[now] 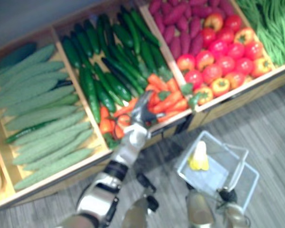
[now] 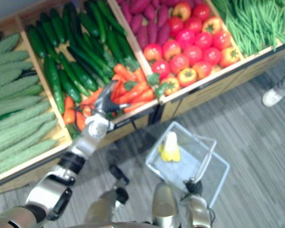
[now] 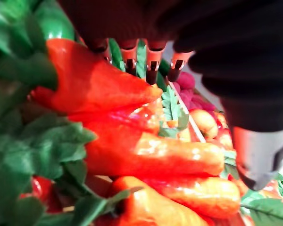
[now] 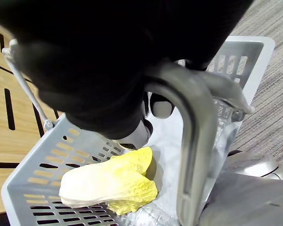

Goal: Pick vegetable in the basket

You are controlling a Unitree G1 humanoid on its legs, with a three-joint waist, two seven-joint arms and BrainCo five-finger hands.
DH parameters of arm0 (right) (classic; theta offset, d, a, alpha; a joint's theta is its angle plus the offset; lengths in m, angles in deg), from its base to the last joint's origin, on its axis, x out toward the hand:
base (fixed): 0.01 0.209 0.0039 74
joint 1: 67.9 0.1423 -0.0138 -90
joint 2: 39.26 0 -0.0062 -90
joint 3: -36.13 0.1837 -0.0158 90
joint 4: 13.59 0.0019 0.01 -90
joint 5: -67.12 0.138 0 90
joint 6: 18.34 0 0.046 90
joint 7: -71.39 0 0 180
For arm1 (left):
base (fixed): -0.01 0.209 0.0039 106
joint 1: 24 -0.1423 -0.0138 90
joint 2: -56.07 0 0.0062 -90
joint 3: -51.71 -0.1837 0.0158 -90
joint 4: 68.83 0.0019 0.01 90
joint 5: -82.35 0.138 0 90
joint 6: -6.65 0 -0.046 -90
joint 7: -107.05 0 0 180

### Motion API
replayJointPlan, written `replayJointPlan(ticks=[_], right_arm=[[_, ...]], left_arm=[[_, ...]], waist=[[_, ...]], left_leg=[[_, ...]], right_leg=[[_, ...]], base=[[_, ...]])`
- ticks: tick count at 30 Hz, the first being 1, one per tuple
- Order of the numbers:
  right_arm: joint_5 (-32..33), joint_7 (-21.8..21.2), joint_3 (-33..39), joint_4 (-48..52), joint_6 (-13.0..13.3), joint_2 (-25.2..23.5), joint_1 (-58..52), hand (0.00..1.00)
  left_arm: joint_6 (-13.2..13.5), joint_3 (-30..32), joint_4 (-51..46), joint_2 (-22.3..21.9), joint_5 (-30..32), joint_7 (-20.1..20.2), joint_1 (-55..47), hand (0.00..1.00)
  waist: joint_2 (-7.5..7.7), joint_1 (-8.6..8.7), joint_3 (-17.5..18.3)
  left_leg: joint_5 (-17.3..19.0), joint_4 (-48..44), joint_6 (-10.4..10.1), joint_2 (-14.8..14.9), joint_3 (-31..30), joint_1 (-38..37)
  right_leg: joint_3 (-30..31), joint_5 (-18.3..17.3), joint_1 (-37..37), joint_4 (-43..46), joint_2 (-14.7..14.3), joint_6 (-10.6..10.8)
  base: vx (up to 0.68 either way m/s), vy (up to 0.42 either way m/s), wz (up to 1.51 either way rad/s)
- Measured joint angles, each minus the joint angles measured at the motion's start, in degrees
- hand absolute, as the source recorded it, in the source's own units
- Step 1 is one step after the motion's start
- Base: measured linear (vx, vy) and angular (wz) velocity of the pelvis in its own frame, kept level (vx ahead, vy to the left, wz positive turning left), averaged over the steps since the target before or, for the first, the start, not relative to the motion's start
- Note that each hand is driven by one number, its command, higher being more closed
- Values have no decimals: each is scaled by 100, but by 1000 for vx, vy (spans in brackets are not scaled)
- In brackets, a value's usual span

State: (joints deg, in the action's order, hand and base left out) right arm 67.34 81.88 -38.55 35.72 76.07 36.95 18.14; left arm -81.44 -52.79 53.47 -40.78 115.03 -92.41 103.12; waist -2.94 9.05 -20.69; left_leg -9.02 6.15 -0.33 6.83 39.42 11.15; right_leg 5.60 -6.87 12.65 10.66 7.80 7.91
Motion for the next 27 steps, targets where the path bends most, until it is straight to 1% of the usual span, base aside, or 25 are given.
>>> replayJointPlan(ticks=[1,4,5,7,12,15,20,22,24,27], right_arm=[[23,53,0,73,3,-9,24,100],[38,101,-2,204,12,-34,38,100],[38,109,-2,220,14,-38,44,100],[39,145,-15,278,16,-38,52,100],[39,149,-126,374,86,-46,72,100],[42,161,-224,391,95,-47,97,100],[43,161,-236,402,99,-57,105,100],[46,165,-235,401,100,-68,93,100],[54,180,-235,402,104,-72,27,100],[97,193,-235,387,107,-88,-1,100]], left_arm=[[-15,91,81,-2,1,-38,145,0],[-58,198,329,0,9,-82,412,0],[-57,216,364,-1,12,-133,480,100],[-62,335,562,-91,14,-210,656,100],[-72,670,857,-190,5,-275,1036,100],[-143,818,917,-189,3,-296,1220,100],[-253,789,915,-170,2,-419,1230,100],[-295,590,925,-218,4,-438,1177,100],[-366,361,872,-370,6,-493,1072,100],[-375,283,581,-488,8,-506,890,100]], waist=[[6,-28,-102],[-1,-59,-180],[2,-71,-184],[14,-133,-211],[43,-162,-229],[57,-162,-240],[58,-171,-240],[59,-159,-241],[60,-166,-241],[60,-167,-240]], left_leg=[[17,0,-24,-1,60,3],[20,0,-28,-3,135,142],[20,0,-28,0,168,183],[25,0,-32,3,275,184],[34,0,-43,27,419,192],[38,0,-48,40,444,199],[33,0,-42,50,461,161],[29,-15,-37,53,425,132],[22,-34,-31,61,387,4],[23,-35,-33,68,357,-134]], right_leg=[[20,-1,54,46,6,1],[73,-1,270,130,9,2],[90,-1,332,154,6,3],[147,-1,393,180,6,3],[262,-1,499,226,-20,4],[279,-1,520,226,-33,4],[180,-1,479,226,-20,5],[67,-1,414,220,-5,5],[-128,-1,235,221,10,5],[-322,-1,65,229,25,3]], base=[[-49,12,-17],[-41,18,-10],[-29,31,-11],[-14,28,-14],[3,17,-12],[15,10,-5],[55,4,-1],[74,-8,12],[89,-17,18],[59,-31,13]])
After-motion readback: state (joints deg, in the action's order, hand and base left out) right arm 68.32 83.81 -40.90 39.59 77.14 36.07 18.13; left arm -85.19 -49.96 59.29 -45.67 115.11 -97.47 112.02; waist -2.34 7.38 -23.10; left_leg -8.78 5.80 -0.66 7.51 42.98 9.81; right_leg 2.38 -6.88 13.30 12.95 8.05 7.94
